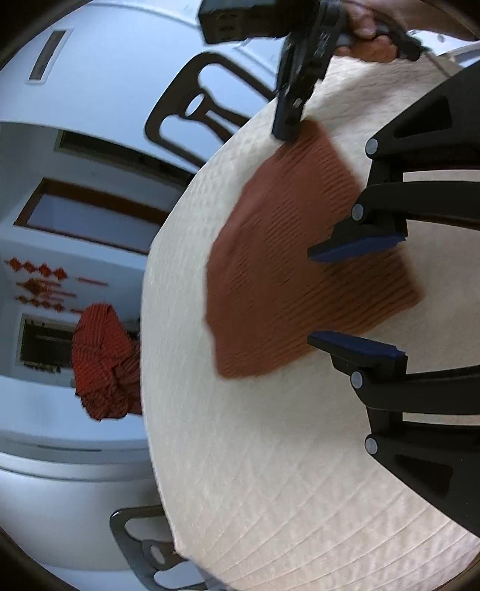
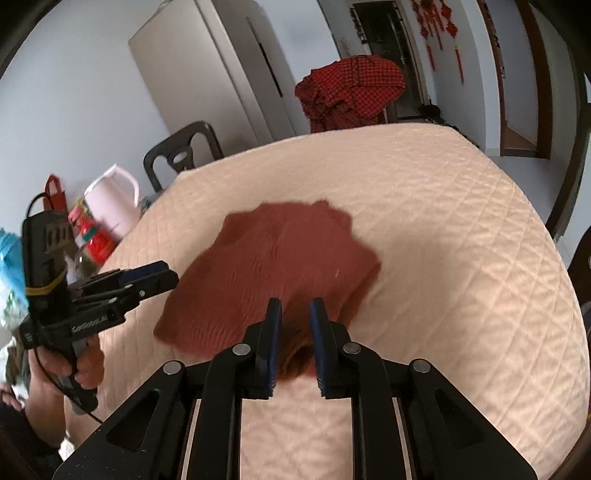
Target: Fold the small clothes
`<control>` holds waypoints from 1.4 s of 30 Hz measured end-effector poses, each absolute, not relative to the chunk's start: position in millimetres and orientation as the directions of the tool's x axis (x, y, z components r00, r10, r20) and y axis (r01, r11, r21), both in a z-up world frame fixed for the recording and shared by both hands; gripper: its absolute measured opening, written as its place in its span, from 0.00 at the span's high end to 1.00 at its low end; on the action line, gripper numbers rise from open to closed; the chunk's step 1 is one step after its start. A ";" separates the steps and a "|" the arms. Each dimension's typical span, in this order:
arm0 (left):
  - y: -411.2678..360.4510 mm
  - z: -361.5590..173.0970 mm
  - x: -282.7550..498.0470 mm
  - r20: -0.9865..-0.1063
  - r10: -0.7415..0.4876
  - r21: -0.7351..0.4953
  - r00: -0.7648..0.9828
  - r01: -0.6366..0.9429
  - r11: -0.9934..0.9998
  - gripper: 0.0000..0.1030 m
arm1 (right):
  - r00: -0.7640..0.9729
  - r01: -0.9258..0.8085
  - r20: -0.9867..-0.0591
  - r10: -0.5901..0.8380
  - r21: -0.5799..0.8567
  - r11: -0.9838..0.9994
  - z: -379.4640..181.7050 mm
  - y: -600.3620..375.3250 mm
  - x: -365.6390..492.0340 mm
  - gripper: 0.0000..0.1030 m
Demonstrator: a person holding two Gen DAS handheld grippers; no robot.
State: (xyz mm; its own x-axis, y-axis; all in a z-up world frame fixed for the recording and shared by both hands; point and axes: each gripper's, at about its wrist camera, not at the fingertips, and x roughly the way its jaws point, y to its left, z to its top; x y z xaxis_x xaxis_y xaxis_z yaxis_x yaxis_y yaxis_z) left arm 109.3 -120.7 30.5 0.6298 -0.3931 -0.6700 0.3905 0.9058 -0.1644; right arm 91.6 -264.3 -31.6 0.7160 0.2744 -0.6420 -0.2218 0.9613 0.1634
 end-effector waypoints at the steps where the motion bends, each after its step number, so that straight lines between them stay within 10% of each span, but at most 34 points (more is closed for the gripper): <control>1: -122.1 26.6 104.1 -0.676 -0.400 -0.167 0.619 0.400 0.901 0.59 | 0.712 -0.219 -0.652 0.261 0.147 0.965 -35.6 -263.5 92.2 0.90; 29: -138.4 11.0 92.3 -0.722 -0.320 -0.110 0.614 0.355 0.928 0.59 | 0.702 -0.173 -0.683 0.202 0.111 0.979 -48.8 -265.5 88.9 0.86; 36: -121.4 28.5 97.2 -0.685 -0.326 -0.142 0.651 0.320 0.937 0.57 | 0.752 -0.132 -0.598 0.279 0.278 0.952 -32.0 -293.8 91.4 0.50; 42: -115.0 28.5 125.8 -0.677 -0.321 -0.184 0.662 0.270 0.945 0.49 | 0.706 -0.123 -0.622 0.338 0.362 0.924 -45.7 -299.3 122.3 0.50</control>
State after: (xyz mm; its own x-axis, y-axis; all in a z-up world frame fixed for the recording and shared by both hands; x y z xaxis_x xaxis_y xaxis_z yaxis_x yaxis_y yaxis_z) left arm 125.8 -115.0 28.5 0.6623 -0.3209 -0.6770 0.2699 0.9452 -0.1840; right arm 122.3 -299.3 -45.7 0.7063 0.3376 -0.6222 -0.1232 0.9241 0.3616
